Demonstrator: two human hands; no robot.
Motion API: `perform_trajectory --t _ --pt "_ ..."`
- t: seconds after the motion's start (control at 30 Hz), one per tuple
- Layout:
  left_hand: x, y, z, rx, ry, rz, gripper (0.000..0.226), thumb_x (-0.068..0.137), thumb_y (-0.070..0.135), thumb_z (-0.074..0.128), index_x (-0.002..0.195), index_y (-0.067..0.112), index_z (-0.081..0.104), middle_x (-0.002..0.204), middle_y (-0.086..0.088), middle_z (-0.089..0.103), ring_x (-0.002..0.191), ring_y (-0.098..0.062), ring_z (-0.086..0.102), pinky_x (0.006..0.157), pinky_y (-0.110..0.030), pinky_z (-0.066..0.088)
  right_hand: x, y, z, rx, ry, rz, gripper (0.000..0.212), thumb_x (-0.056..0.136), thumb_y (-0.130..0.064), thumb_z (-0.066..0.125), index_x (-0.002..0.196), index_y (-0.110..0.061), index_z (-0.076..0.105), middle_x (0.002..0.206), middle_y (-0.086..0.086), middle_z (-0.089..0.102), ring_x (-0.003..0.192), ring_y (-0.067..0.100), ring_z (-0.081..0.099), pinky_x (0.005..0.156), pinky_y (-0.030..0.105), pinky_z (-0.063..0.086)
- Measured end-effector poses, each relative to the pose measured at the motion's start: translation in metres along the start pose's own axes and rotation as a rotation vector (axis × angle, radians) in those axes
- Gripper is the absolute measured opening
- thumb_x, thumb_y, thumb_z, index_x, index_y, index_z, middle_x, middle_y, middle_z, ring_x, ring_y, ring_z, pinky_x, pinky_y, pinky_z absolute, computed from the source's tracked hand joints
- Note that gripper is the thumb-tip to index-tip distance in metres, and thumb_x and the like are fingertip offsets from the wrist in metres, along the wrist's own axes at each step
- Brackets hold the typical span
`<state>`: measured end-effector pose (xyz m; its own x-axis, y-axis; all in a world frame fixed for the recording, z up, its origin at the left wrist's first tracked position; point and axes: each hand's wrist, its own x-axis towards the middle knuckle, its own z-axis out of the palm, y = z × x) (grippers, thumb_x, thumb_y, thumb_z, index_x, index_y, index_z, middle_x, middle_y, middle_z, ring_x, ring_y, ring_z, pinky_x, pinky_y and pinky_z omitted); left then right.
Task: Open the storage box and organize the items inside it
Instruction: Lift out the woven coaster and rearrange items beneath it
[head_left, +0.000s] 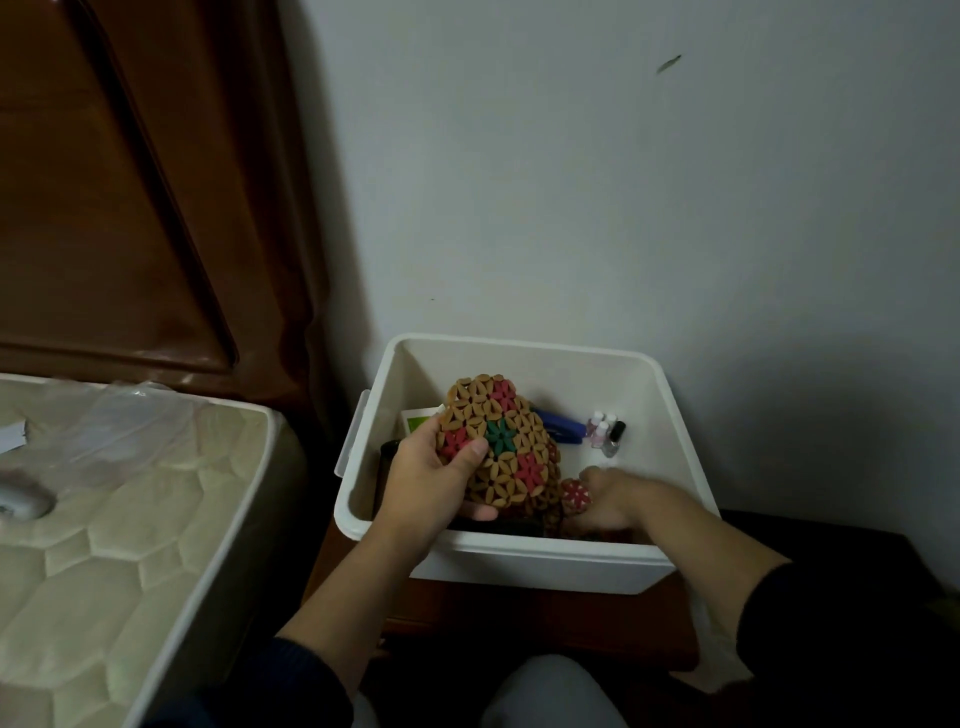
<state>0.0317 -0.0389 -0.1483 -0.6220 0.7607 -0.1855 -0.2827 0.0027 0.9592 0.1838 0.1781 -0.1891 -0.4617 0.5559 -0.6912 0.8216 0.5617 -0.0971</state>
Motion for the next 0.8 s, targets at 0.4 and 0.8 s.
perform_trajectory --t 0.4,0.8 --pt "-0.004 0.002 0.001 0.013 0.004 0.030 0.032 0.102 0.017 0.068 0.133 0.021 0.061 0.119 -0.002 0.076 0.093 -0.029 0.080 0.053 -0.037 0.064 0.014 -0.005 0.001 -0.058 0.084 0.099 0.090 0.087 -0.062 0.072 0.151 -0.006 0.042 0.149 0.019 0.048 0.131 0.034 0.053 0.105 0.040 0.050" --pt "-0.005 0.004 0.001 0.034 -0.006 0.019 0.029 0.102 0.017 0.068 0.130 0.022 0.062 0.120 -0.003 0.076 0.090 -0.031 0.081 0.052 -0.036 0.064 0.009 -0.007 0.002 -0.027 0.100 0.094 0.080 0.086 -0.049 0.079 0.146 -0.007 0.048 0.139 0.016 0.057 0.121 0.030 0.061 0.102 0.041 0.056"
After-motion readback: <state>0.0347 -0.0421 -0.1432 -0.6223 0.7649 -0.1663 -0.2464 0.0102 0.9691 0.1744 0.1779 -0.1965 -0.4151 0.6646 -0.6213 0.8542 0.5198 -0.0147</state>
